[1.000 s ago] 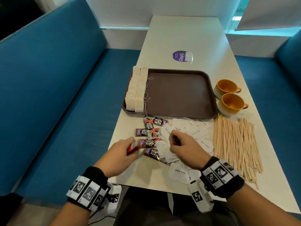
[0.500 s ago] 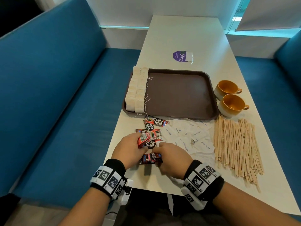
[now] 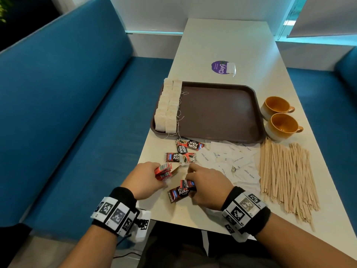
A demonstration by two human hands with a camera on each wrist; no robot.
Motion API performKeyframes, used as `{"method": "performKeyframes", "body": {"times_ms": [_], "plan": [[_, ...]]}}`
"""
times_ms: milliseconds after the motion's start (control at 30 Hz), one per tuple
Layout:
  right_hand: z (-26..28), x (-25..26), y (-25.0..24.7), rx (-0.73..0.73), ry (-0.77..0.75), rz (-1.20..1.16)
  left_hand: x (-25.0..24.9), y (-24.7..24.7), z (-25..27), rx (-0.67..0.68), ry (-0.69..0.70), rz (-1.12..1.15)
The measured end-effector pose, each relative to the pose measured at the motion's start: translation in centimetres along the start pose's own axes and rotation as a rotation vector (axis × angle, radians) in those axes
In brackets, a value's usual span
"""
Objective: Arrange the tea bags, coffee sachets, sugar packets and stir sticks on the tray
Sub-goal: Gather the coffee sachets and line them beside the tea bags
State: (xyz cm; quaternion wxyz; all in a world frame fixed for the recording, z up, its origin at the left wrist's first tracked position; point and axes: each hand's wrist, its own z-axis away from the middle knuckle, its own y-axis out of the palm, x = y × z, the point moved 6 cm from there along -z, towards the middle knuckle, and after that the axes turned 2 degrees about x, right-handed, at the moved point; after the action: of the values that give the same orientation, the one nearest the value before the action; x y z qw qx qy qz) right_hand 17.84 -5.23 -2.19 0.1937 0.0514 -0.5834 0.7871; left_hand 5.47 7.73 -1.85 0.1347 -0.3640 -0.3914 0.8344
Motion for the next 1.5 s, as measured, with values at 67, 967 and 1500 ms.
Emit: {"method": "performKeyframes", "body": {"times_ms": [67,967,1500], "plan": [[0.0,0.0,0.0,-0.005,-0.041,0.017,0.3,-0.6,0.3,-0.005,0.004,-0.001],[-0.6,-9.1,-4.2,-0.413,0.392,-1.549,-3.6,-0.8,-7.8,-0.194,-0.149,-0.016],[-4.6,-7.6,-6.2,-0.294,0.310,-1.099,-0.3,-2.0,-4.5,-0.021,-0.094,0.204]]}}
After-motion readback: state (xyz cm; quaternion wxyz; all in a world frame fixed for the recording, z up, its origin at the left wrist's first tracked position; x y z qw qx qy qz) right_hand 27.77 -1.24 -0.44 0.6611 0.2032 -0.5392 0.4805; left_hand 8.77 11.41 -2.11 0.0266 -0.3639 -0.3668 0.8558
